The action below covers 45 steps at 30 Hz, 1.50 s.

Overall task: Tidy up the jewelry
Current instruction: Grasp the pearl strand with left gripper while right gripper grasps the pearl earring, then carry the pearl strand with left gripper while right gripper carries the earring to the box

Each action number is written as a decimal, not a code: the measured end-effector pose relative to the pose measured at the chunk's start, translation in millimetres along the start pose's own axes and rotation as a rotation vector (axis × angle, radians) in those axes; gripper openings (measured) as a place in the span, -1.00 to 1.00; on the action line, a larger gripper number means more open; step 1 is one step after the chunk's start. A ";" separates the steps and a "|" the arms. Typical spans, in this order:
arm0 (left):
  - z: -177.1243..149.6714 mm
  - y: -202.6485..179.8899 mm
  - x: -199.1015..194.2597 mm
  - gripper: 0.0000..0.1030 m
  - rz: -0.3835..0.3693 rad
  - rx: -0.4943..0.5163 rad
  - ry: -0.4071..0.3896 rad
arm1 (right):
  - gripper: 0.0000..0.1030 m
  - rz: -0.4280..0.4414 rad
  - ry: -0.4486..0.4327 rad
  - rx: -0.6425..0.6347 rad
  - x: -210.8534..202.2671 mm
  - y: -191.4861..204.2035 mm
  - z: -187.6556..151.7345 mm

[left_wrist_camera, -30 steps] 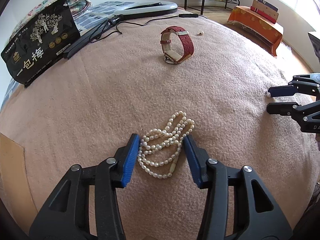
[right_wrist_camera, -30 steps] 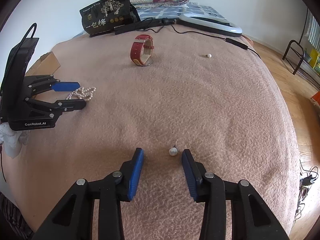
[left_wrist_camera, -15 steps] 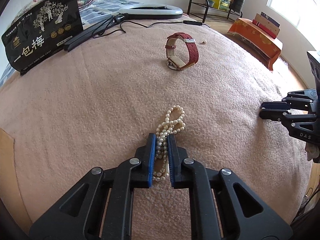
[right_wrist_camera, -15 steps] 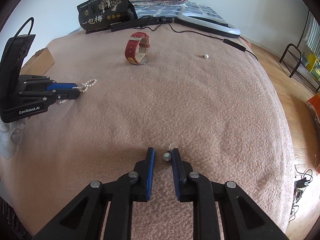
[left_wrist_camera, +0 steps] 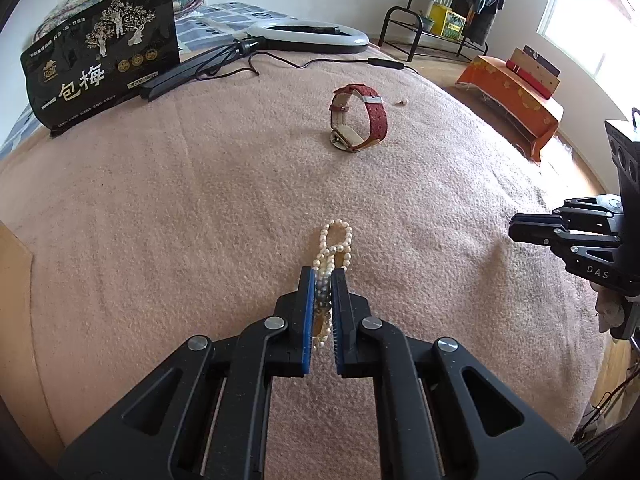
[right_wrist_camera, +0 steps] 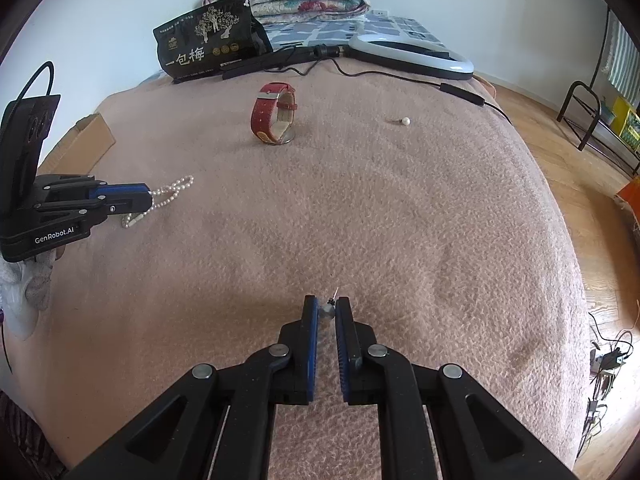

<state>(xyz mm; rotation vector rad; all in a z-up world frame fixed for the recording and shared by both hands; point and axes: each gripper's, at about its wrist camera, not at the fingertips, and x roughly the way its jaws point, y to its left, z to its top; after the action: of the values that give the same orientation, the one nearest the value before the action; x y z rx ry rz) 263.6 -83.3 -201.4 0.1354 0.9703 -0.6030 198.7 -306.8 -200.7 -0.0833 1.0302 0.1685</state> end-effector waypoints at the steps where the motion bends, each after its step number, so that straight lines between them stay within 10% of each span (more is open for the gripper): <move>1: -0.6 0.2 -2.8 -0.89 0.001 -0.002 -0.005 | -0.88 0.001 -0.005 0.000 -2.0 0.7 0.4; 45: -7.3 38.6 -204.6 -0.89 0.051 -0.140 -0.332 | -0.88 0.078 -0.171 -0.096 -96.9 78.2 34.6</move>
<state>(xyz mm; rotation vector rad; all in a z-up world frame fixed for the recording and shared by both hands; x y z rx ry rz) 193.9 37.3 -46.6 -0.0635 0.6822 -0.4895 165.2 -234.4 -99.0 -0.1137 0.8551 0.2907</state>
